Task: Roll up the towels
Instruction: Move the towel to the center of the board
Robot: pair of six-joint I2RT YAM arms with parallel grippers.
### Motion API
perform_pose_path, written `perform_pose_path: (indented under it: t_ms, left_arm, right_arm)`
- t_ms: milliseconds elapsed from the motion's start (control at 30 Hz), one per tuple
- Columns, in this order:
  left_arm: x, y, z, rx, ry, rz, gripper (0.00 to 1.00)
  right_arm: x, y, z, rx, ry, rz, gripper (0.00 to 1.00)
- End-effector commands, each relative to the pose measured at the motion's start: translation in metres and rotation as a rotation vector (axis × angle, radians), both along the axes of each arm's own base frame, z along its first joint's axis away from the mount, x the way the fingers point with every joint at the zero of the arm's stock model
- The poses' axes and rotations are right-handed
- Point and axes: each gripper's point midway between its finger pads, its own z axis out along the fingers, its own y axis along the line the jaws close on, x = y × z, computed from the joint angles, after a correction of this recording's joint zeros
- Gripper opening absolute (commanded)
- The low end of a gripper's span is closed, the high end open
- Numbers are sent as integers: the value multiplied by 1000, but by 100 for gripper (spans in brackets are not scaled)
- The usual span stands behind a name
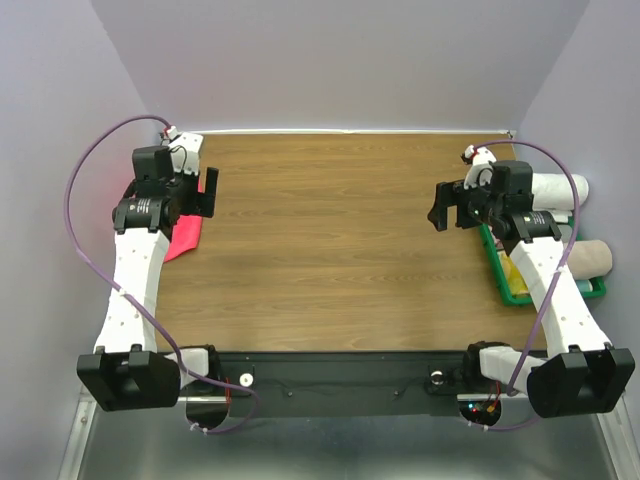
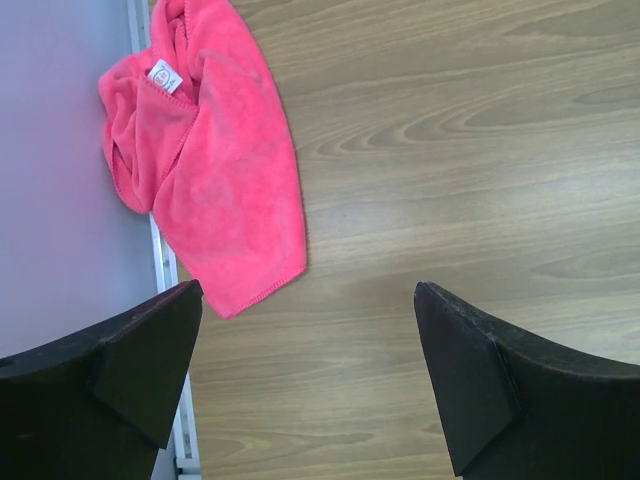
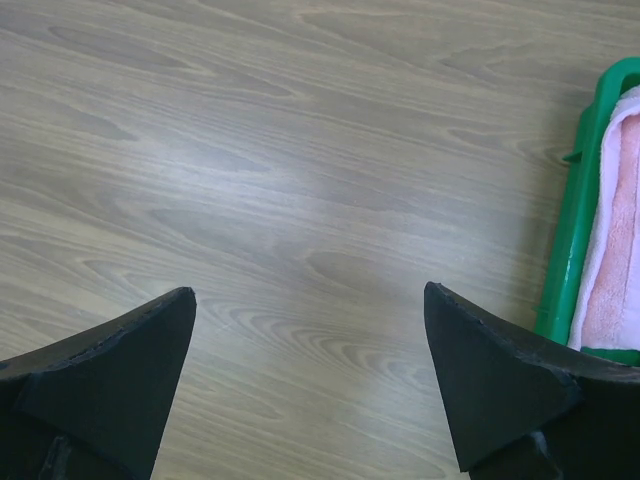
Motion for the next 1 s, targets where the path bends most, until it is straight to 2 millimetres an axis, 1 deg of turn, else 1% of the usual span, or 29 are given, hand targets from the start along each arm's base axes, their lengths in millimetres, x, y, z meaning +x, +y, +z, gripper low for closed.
perform_pose_path:
  t_ms: [0, 33, 67, 100, 133, 167, 233, 267, 300, 333, 400, 433, 467, 500, 533, 567, 600, 633, 667, 733, 767, 800, 833, 900, 933, 967]
  left_arm:
    - [12, 24, -18, 100, 69, 65, 99]
    - [11, 29, -17, 119, 71, 84, 99]
    - [17, 36, -29, 139, 117, 105, 98]
    - [19, 43, -35, 152, 140, 117, 98]
    - [22, 46, -41, 156, 158, 120, 98]
    - [28, 45, -52, 139, 188, 91, 98]
    - [34, 54, -59, 142, 198, 91, 99]
    - [39, 57, -68, 144, 222, 87, 98]
    - [42, 61, -72, 145, 232, 93, 98]
    - [48, 71, -84, 144, 268, 111, 98]
    - [53, 82, -97, 130, 307, 125, 98]
    - [58, 87, -108, 121, 334, 127, 98]
    - [60, 95, -114, 110, 347, 139, 98]
    - [63, 98, -119, 108, 355, 141, 98]
    - [66, 103, -132, 102, 385, 148, 98]
    - [70, 108, -133, 102, 385, 156, 98]
    - [70, 113, -138, 92, 401, 163, 98]
    - [72, 111, -151, 57, 426, 141, 97]
    - [74, 111, -153, 48, 430, 132, 97]
    - [75, 110, -165, 35, 452, 112, 95]
    - [76, 110, -177, 29, 479, 106, 95]
    - [76, 109, -182, 20, 486, 99, 95]
    - [76, 107, -193, 9, 508, 87, 94]
    - [76, 107, -202, -2, 522, 85, 94]
    - [75, 105, -212, -12, 545, 83, 93]
    - [75, 103, -216, -24, 553, 74, 91]
  right_arm:
    - [0, 0, 2, 1, -2, 14, 100]
    - [0, 0, 1, 0, 2, 16, 100]
    - [0, 0, 0, 0, 8, 16, 100]
    - [0, 0, -3, -2, 15, 15, 100]
    - [-1, 0, -5, -3, 23, 17, 100]
    - [-1, 0, -6, -3, 27, 15, 100]
    - [-3, -1, -10, -6, 42, 17, 100]
    - [-3, 0, -12, -5, 47, 22, 100]
    - [-4, 0, -13, -5, 51, 23, 100]
    - [-6, 1, -16, -2, 62, 29, 100]
    - [-7, 2, -17, 0, 68, 32, 100]
    - [-8, 2, -19, 3, 73, 33, 100]
    - [-8, 3, -20, 1, 75, 38, 100]
    - [-9, 2, -21, 2, 80, 38, 100]
    - [-9, 3, -22, 2, 82, 41, 100]
    - [-9, 3, -22, 1, 83, 41, 100]
    - [-9, 3, -23, 3, 89, 41, 100]
    - [-9, 3, -23, 2, 89, 44, 100]
    - [-9, 3, -22, 1, 89, 43, 100]
    - [-9, 3, -23, 1, 91, 43, 100]
    - [-8, 3, -24, 2, 97, 45, 100]
    - [-8, 3, -24, 3, 98, 45, 100]
    - [-8, 4, -25, 1, 102, 48, 100]
    - [-7, 3, -25, 0, 106, 44, 100]
    - [-5, 3, -25, -1, 106, 43, 100]
    - [-5, 3, -25, -3, 105, 43, 100]
